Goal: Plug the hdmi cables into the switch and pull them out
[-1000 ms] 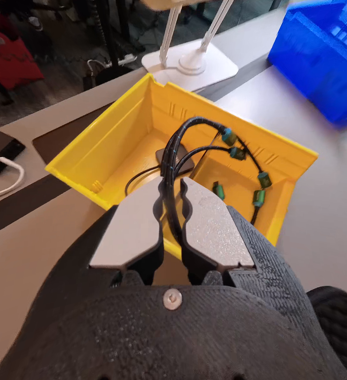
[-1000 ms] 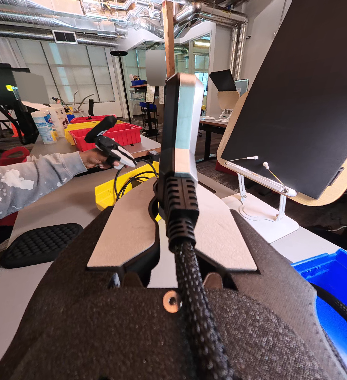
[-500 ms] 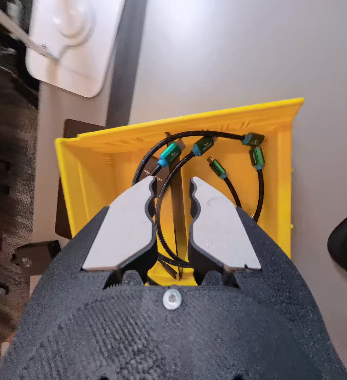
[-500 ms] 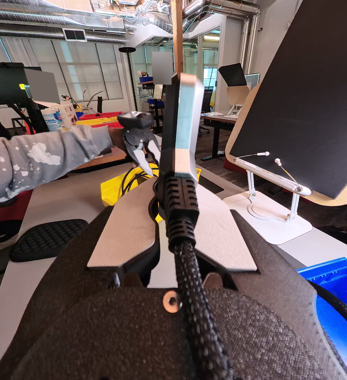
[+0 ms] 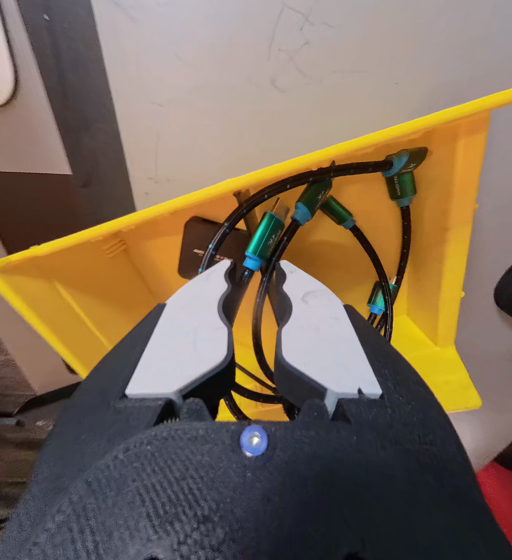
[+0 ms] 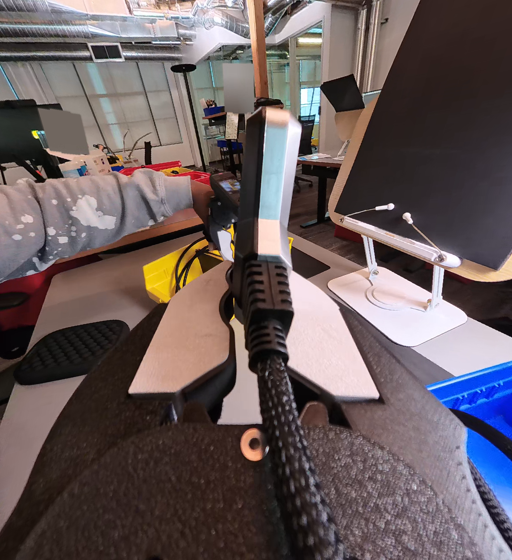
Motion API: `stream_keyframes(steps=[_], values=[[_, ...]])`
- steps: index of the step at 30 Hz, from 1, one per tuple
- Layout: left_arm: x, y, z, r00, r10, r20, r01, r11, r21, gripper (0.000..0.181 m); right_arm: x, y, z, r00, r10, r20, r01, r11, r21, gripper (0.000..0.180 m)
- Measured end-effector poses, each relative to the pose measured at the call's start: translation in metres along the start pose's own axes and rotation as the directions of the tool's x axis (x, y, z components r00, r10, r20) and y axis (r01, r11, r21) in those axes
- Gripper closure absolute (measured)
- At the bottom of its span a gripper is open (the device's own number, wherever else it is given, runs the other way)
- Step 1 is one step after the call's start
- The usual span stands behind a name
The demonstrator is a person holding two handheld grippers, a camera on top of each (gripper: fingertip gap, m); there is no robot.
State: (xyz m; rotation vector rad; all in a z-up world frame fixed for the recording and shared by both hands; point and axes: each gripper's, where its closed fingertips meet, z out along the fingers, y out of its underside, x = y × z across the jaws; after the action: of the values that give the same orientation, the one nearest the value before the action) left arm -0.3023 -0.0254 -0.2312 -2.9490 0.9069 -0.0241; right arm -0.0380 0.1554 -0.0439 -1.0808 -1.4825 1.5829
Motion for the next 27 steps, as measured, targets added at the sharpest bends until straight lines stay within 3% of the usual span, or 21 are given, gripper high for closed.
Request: stream_keyframes(steps=[11, 21, 27], values=[[0.003, -0.005, -0.007, 0.997, -0.05, -0.067, 0.059, 0.987, 0.152, 0.167, 0.003, 0.008, 0.005, 1.0, 0.017, 0.01, -0.017, 1.0, -0.017, 0.158], [0.007, 0.009, -0.09, 0.974, -0.222, -0.038, 0.217, 0.876, 0.431, 0.168, -0.01, -0.004, -0.002, 0.995, 0.029, 0.098, -0.034, 0.998, 0.049, 0.158], [0.026, 0.028, -0.14, 0.958, -0.284, 0.036, 0.234, 0.848, 0.475, 0.169, -0.02, -0.009, -0.005, 0.988, 0.031, 0.149, -0.041, 0.997, 0.063, 0.158]])
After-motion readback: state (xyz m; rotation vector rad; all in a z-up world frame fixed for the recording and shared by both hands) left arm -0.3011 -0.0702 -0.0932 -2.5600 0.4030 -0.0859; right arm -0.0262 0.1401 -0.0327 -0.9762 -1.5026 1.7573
